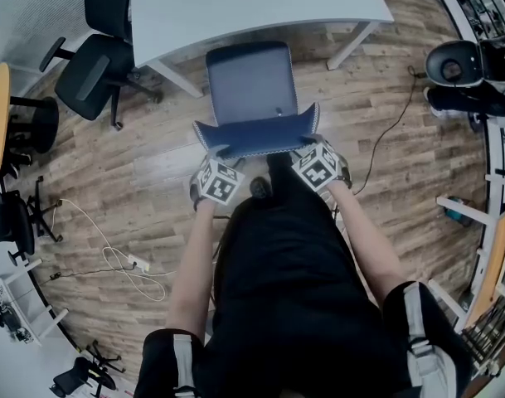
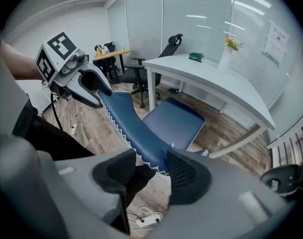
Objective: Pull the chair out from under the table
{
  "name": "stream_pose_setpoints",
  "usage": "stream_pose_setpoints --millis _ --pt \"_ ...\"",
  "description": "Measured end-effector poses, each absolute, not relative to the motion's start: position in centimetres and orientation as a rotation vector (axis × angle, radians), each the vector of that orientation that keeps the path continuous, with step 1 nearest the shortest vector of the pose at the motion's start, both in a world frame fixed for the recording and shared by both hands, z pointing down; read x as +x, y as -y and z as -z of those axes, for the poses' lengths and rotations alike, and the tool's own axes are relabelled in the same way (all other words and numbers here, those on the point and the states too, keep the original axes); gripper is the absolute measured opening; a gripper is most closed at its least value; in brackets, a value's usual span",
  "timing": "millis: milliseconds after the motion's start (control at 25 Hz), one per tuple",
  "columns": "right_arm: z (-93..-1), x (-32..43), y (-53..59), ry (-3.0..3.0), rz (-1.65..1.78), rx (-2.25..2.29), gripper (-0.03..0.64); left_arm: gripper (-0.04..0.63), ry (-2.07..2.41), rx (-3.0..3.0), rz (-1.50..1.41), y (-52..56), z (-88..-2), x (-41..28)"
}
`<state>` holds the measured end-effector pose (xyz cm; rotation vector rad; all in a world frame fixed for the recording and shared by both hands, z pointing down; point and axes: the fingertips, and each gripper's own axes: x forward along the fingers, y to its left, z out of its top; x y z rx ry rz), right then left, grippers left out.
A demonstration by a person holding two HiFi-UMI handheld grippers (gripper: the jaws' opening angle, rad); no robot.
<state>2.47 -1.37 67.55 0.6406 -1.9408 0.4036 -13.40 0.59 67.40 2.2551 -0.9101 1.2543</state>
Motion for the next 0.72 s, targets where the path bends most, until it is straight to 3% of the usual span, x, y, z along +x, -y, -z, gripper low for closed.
stream_pose_setpoints --millis 720 --pt "-66.6 5.2 -4.8 1.931 -0.439 0.703 0.196 0.187 0.876 2.323 -1.236 -6.6 -66.0 -10.6"
